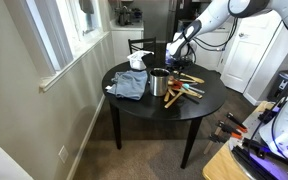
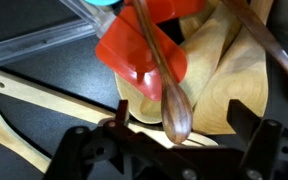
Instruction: Put the wooden spoon inside the tin can
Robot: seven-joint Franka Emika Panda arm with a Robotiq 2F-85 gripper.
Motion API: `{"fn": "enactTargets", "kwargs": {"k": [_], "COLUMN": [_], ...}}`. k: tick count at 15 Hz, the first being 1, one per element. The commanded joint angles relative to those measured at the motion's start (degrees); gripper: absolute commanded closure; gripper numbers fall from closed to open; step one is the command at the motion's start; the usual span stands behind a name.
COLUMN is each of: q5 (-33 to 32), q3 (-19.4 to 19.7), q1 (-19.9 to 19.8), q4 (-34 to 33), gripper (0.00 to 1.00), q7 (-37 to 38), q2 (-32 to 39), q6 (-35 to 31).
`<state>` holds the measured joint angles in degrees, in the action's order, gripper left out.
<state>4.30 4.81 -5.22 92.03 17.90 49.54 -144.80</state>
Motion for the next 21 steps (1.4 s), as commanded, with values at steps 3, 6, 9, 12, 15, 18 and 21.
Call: {"fn": "enactTargets", "kwargs": {"k": [3,6,9,12,15,18,21], "q5": [0.51,0.25,-0.19,0.53,0.52,0.64,0.38], "q3": [0.91,1.66,3.06,2.39,2.38,2.34,3.04], "q1": [0.81,1.11,1.8,1.19,1.24,1.21,1.56], "q4": [0.37,0.11,-0.54,-0.45,-0.47,-0.8,-0.38], "gripper": [0.0,0.0,0.0,0.0,0.0,0.0,0.0], "q7": [-1.36,-0.7,0.53,-0.51,-0.5,-0.34,0.38], "q2": [0.46,0.4,1.0,1.01,1.03,1.43,2.01], "q6": [-0.61,0.15,0.84,0.29,0.29,0.31,-1.03]}}
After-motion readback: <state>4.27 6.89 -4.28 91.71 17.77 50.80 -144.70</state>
